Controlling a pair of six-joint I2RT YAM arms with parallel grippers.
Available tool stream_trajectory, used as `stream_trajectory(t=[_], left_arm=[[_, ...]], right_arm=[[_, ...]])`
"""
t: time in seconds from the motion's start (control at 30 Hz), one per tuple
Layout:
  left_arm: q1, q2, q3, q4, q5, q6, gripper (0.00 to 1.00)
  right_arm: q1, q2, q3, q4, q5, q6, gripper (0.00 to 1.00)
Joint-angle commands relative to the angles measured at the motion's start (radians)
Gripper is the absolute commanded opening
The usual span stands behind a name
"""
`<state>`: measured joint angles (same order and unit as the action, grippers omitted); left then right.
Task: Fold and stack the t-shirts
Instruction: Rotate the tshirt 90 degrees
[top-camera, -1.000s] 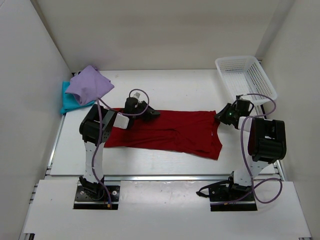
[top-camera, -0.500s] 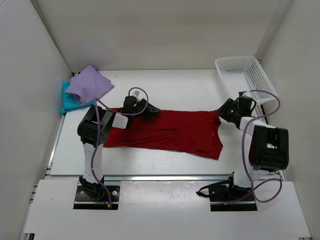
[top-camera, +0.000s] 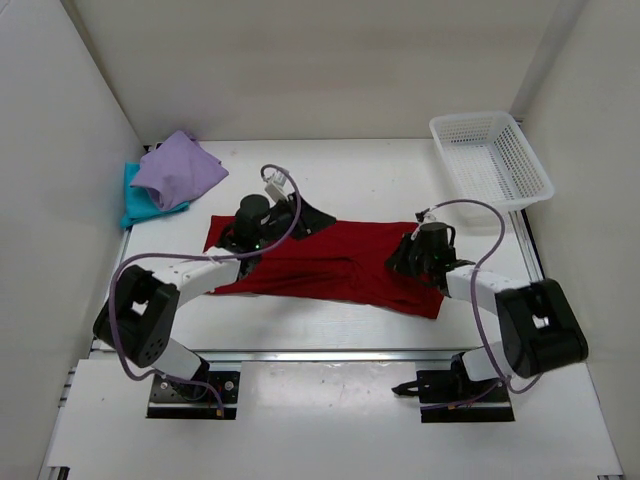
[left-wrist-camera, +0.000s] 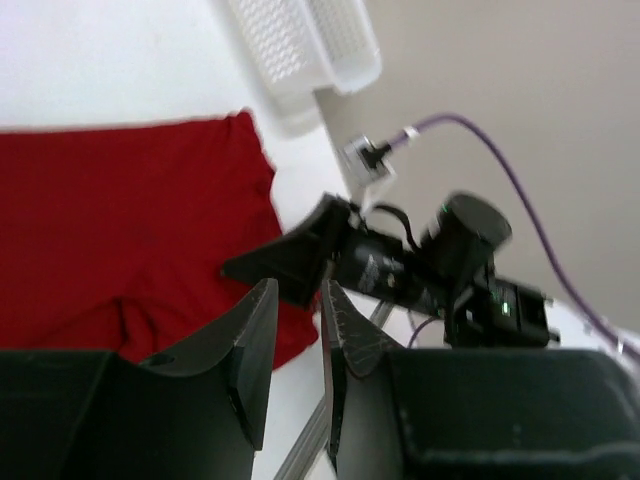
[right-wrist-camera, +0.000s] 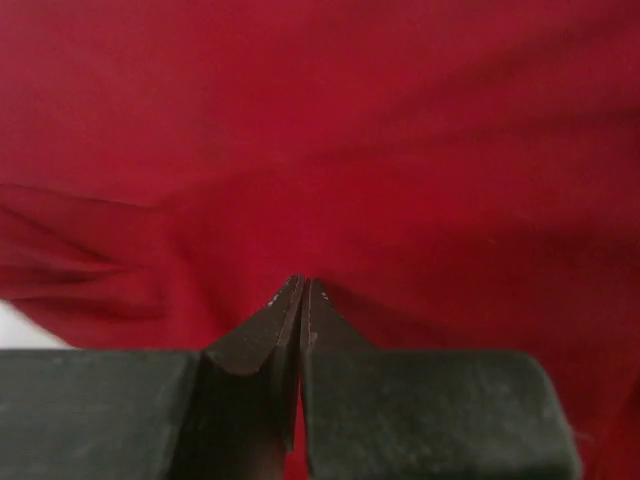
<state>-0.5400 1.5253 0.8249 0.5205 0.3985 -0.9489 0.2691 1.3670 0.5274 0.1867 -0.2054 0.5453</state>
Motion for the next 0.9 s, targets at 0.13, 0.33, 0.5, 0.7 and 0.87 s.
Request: stream_trajectory(t=[0.13, 0.33, 0.5, 0.7, 0.87], left_arm=[[0.02, -0.123, -0.132, -0.126, 0.013, 0.084, 0.35], [0.095, -0.191, -0.188, -0.204, 0.069, 0.113, 0.34], [0.137, -0.258, -0.217, -0.286, 0.048, 0.163, 0.36], [0.127, -0.257, -0.242, -0.285, 0.059, 0.164, 0.35], [0.097, -0.238, -0.244, -0.232, 0.076, 0.133, 0.37]], right_arm=[[-0.059, 0.298, 0.169, 0.083, -0.061, 0.022, 0.0], [-0.123, 0.904, 1.067, -0.254, -0.206, -0.03, 0.0], [-0.102, 1.371, 2.288, -0.749, -0.238, -0.099, 0.0], [-0.049, 0.848, 1.737, -0.736, -0.071, -0.315, 0.0], [-0.034, 0.431, 0.979, -0.403, -0.02, -0.297, 0.03]])
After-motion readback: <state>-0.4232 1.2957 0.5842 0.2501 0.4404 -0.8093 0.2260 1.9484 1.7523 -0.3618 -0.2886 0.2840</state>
